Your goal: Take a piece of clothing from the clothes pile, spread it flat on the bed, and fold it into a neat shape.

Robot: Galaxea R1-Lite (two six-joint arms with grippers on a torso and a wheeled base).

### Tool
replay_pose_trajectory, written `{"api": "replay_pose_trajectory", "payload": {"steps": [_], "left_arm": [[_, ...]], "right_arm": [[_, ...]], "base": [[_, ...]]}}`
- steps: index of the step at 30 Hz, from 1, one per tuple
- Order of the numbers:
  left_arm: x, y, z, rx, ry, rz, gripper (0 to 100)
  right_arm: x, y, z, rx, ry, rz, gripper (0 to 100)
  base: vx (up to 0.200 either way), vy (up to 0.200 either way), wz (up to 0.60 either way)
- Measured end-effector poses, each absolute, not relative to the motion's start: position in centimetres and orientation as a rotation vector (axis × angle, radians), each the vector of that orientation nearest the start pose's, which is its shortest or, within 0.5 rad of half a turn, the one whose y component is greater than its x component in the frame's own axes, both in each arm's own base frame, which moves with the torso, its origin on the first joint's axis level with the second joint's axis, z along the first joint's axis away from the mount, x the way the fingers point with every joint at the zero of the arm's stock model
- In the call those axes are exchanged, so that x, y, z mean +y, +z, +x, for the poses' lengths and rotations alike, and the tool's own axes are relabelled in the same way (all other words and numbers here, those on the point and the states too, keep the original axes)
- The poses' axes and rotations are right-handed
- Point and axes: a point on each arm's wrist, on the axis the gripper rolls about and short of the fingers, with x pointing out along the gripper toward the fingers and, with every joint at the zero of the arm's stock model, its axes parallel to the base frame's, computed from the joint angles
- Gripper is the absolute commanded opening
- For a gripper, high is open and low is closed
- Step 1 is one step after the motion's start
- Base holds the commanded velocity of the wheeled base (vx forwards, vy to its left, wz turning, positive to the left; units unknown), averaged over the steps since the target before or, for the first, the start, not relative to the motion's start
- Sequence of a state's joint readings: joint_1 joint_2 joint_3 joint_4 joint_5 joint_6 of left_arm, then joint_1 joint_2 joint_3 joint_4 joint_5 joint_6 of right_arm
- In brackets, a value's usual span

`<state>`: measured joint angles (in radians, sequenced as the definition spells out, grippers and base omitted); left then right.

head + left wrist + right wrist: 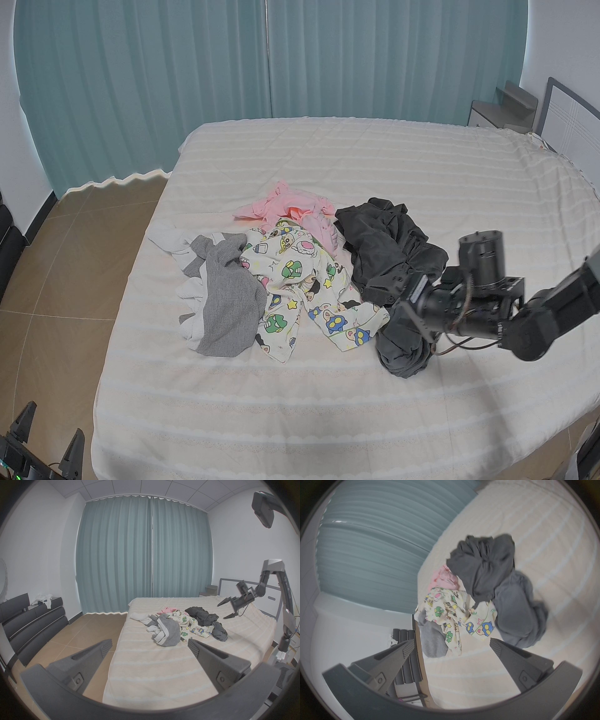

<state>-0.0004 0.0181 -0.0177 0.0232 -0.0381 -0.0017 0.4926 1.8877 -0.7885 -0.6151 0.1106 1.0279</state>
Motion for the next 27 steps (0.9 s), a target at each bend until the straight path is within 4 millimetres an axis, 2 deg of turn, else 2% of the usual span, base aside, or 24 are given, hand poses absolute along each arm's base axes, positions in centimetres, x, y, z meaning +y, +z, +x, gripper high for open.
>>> {"api": "replay_pose_trajectory", "payload": {"steps": [6,10,21,27], "left_arm": [[-0.1,7.8,-2.3,0.024,-0.038,-0.002,100],[-0.1,7.8,-2.3,0.024,-0.038,-0.002,100],[-0.1,7.8,-2.3,0.023,-0.038,-0.002,100],[-0.1,7.8,-2.3,0.023,-0.038,-0.002,100]], "right_arm": [[20.0,6.8,31.4,0.785,0.193,0.931,100],[21.4,4.9,32.4,0.767,0.138,0.927,100],[22.1,1.9,33.5,0.786,0.078,0.889,100],[22.5,1.3,34.5,0.774,0.085,0.875,100]], "base": [[0.000,0.000,0.00],[0.000,0.000,0.00],[0.000,0.000,0.00],[0.000,0.000,0.00]]}}
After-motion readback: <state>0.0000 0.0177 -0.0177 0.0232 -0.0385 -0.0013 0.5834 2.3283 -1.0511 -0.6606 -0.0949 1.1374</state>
